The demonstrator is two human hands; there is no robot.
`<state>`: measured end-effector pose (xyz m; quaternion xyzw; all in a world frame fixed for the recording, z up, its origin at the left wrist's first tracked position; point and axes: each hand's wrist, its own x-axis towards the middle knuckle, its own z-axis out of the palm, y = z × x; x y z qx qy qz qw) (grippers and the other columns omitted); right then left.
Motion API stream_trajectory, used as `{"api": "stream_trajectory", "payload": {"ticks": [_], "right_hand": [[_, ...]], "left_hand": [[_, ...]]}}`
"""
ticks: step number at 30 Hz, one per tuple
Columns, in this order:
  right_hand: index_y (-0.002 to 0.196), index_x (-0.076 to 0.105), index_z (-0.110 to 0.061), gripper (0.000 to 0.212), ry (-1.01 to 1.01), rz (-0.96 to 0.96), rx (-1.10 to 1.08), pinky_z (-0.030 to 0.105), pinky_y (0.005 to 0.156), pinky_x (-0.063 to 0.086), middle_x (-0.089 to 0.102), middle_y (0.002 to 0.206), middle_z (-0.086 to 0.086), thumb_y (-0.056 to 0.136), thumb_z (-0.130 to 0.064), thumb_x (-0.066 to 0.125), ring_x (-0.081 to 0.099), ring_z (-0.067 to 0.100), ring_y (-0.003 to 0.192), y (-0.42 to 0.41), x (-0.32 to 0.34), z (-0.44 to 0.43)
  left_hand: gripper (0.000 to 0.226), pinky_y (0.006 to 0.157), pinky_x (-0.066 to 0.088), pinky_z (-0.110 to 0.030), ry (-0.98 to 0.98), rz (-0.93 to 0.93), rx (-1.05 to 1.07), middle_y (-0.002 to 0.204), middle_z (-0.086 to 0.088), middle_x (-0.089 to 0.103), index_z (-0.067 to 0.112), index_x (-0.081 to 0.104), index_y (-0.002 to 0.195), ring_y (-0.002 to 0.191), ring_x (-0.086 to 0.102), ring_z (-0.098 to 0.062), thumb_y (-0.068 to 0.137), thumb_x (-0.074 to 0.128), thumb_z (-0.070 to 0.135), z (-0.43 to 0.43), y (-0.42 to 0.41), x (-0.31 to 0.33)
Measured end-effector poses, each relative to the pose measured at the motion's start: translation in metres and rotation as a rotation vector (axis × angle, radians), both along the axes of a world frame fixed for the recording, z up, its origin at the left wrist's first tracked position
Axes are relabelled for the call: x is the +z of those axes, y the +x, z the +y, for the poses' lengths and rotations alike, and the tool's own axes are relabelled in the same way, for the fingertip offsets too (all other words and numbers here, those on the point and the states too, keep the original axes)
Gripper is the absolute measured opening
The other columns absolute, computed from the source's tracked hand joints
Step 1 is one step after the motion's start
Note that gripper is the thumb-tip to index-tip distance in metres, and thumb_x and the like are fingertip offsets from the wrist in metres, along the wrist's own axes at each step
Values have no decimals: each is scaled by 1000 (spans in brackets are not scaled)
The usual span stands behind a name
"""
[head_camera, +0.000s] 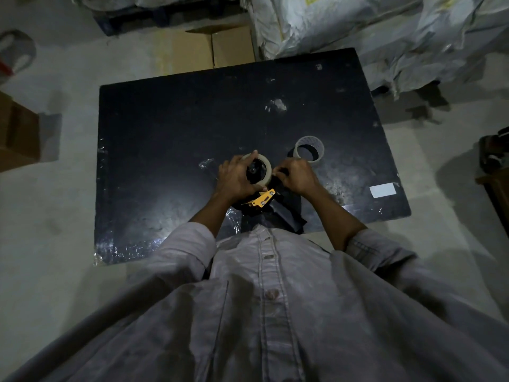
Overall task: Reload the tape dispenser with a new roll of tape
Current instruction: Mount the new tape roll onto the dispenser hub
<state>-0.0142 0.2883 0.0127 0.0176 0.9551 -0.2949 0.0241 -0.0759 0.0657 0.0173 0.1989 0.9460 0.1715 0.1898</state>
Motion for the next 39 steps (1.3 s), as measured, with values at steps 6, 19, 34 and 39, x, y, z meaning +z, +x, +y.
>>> {"api": "stream_trajectory", "payload": {"ticks": [6,19,34,39], "right_hand": [[100,86,-7,6,25,5,13,29,78,48,82,102,14,97,-12,82,77,33,89,17,-3,15],[122,85,-17,33,45,-213,213,32,92,54,79,123,9,96,1,75,73,29,113,32,11,-1],[99,78,-29,23,-283,-459,-171,22,72,51,75,84,-12,96,-51,84,68,2,80,92,18,-14],[65,58,-26,47,-216,-485,-181,19,52,35,54,59,-8,89,-50,91,53,8,57,100,7,-18]], "left_hand": [[123,123,36,-53,-3,-19,73,157,-15,53,43,34,171,143,51,-43,67,90,79,5,7,6],[75,122,35,-56,235,53,198,149,-10,65,32,58,160,145,48,-35,94,75,65,-31,14,21],[17,75,52,-42,114,402,-10,95,-7,76,19,88,108,97,68,-35,95,84,29,-53,107,-6],[16,72,55,-42,125,474,28,94,-8,75,12,85,96,97,67,-32,98,79,26,-53,104,-18]]}}
